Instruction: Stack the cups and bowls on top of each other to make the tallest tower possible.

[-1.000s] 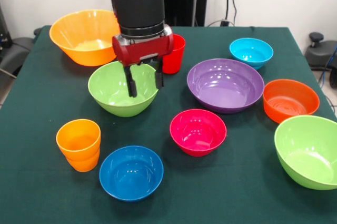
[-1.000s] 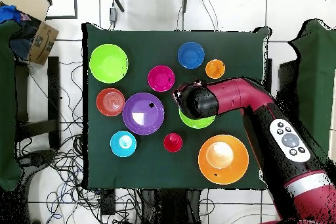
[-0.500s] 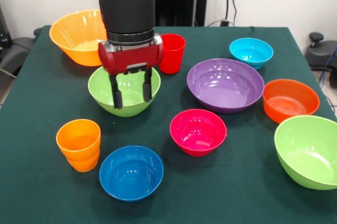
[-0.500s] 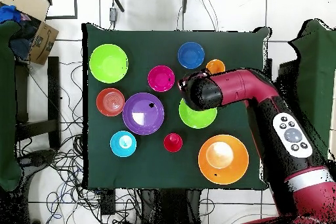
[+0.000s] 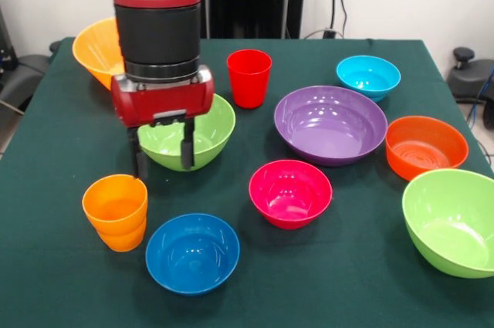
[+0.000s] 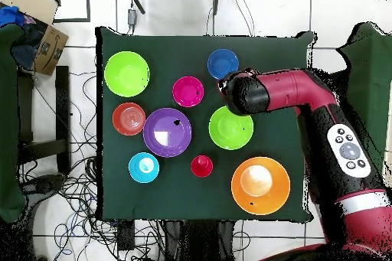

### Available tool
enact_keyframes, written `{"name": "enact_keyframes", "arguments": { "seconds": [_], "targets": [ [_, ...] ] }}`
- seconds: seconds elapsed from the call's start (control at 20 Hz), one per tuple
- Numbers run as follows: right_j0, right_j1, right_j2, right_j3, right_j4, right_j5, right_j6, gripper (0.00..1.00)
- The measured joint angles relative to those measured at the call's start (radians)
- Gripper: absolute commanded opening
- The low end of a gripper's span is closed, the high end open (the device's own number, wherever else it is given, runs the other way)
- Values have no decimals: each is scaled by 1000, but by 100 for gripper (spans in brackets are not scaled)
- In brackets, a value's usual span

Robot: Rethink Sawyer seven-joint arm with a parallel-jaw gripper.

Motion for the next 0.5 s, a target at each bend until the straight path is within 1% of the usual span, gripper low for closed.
{"name": "enact_keyframes", "arguments": {
  "seconds": [0.25, 0.5],
  "targets": [
    [-17, 20, -1, -27, -15, 2, -49, 100],
    [-27, 33, -9, -29, -40, 2, -67, 100]
  ]
}}
